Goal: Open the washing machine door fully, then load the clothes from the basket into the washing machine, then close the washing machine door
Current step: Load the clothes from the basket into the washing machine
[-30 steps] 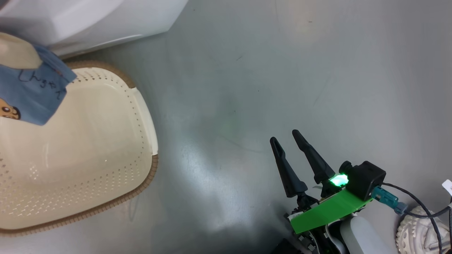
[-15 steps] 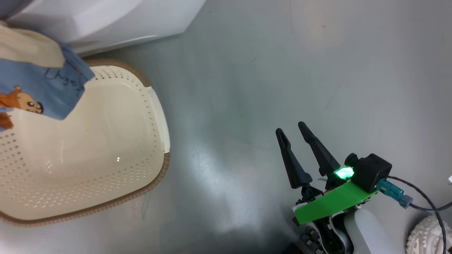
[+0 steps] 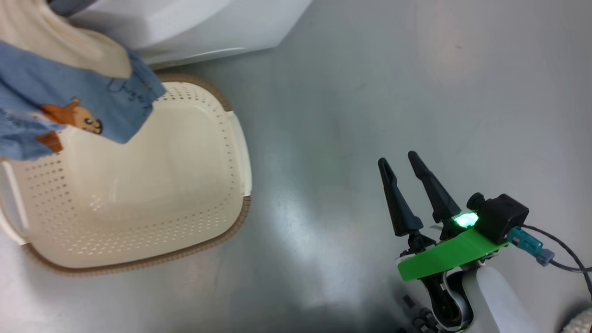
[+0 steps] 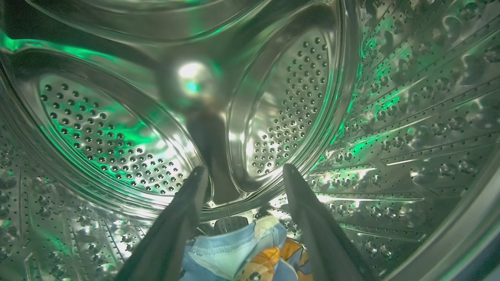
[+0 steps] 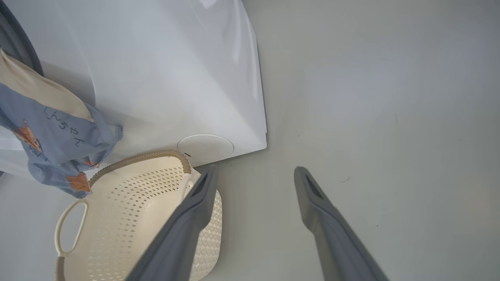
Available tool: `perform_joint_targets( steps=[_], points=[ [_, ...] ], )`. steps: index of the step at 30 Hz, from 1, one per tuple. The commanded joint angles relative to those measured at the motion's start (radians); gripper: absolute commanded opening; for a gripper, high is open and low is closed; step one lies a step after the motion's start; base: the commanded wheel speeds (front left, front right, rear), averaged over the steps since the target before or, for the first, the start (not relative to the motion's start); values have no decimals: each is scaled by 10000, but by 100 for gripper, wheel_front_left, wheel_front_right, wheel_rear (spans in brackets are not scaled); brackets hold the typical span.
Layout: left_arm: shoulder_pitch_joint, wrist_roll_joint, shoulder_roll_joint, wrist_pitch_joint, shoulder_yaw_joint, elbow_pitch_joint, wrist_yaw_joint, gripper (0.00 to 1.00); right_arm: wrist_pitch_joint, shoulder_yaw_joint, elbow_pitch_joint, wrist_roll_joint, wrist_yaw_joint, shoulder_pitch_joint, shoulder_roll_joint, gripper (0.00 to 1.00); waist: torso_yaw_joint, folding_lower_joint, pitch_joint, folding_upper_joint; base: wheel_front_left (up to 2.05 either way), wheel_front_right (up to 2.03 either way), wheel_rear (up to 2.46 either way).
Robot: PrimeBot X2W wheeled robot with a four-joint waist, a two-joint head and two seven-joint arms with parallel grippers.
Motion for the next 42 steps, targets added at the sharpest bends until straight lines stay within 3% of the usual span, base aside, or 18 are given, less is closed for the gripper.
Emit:
perform_joint_targets(
  steps=[1, 13, 26, 35, 42],
  points=[
    [270, -66, 466, -49, 128, -401, -23, 100, -120, 207, -147, -124, 90, 166, 7, 100, 167, 0, -88, 0, 0, 0, 0],
    [2160, -353, -69, -49, 253, -2392, -24, 100, -120, 75, 83, -292, 90, 112, 7, 100, 668, 0, -503, 0, 0, 0, 0],
    [5084, 42, -580, -49, 890, -4582, -24, 100, -120, -6, 215, -351, 90, 168, 7, 100, 796, 0, -870, 0, 0, 0, 0],
    [6581, 319, -1123, -49, 1680, -5396, -25, 100, -120, 63, 272, -342, 90, 90, 7, 100, 825, 0, -905, 0, 0, 0, 0],
    [7615, 522, -1227, -49, 2004, -5756, -25, 100, -120, 68, 273, -370, 90, 48, 7, 100, 846, 0, -925, 0, 0, 0, 0]
  ],
)
